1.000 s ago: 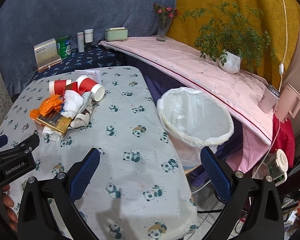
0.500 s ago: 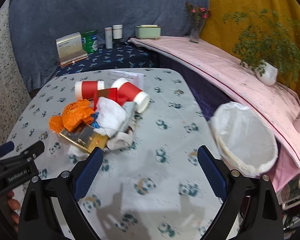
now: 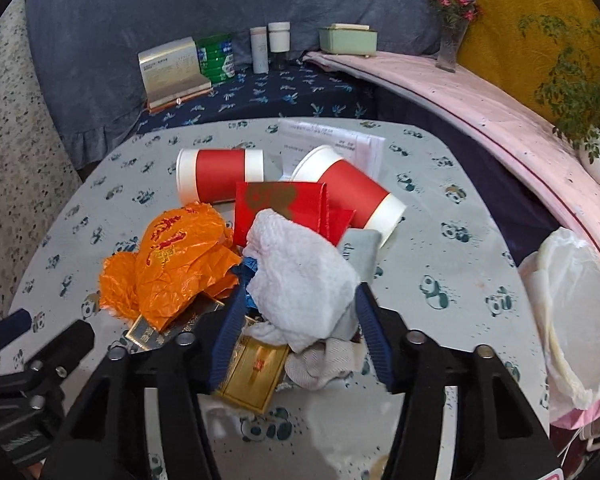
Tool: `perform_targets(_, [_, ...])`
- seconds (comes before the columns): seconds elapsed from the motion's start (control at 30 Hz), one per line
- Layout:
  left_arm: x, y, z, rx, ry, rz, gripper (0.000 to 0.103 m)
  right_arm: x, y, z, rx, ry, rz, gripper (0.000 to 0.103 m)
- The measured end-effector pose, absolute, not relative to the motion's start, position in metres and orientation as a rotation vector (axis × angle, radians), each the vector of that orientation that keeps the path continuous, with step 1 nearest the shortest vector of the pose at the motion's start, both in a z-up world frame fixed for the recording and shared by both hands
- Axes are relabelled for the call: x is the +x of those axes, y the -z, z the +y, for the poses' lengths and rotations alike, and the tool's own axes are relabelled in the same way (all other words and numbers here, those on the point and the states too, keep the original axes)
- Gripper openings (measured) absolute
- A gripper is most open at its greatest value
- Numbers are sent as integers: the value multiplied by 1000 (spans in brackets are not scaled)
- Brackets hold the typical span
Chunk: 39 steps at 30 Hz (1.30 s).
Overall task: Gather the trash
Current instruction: 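Grasp the orange plastic bag with the left tool while the right tool grasps a white tissue, then carry both items over the white trash bin and open both tools to drop them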
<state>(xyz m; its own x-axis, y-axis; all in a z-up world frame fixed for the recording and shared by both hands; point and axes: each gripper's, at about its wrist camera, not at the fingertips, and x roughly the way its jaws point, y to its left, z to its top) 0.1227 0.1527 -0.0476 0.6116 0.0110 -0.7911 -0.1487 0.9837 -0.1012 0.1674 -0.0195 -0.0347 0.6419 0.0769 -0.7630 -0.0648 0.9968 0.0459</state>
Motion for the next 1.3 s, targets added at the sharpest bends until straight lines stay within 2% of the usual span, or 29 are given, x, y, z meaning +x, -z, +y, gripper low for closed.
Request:
perform_targets(0.07, [130,46,152,-181,-77,909,96,170,42,-20,20,-82,889,32])
perform_targets(0.17, [143,44,146,-206,-49,911,96,168,46,-24,33,-85,891,18])
perform_targets(0.27, [155,42,137,-229,-16,923,96,163,44,-33,66,-86,892,13])
perform_targets(0.4, [170,44,120,-229,5,930,96,153,36,-44,89,-76,875,11])
perform_targets(0.47, [177,48,113,-229,18,947,92,150,31,-50,97,-67,866,11])
perform_targets(0.57, [187,58,103,-241,60,988,72,146,27,-57,100,-51,859,11])
perform_targets(0.6, [190,61,99,-237,74,1001,62,144,26,-58,100,-47,857,11])
perform_targets(0.67, [190,63,94,-231,87,1007,51,141,22,-64,104,-39,851,11])
perform_targets(0.7, [188,63,92,-229,96,1003,40,140,20,-66,105,-36,849,11])
perform_targets(0.8, [182,59,87,-212,107,990,26,135,16,-73,115,-26,840,11])
perform_targets(0.93, [171,47,82,-193,111,958,19,125,9,-82,134,-14,822,11])
perform_targets(1.3, [129,5,51,-183,177,894,15,90,-21,-117,173,36,738,11])
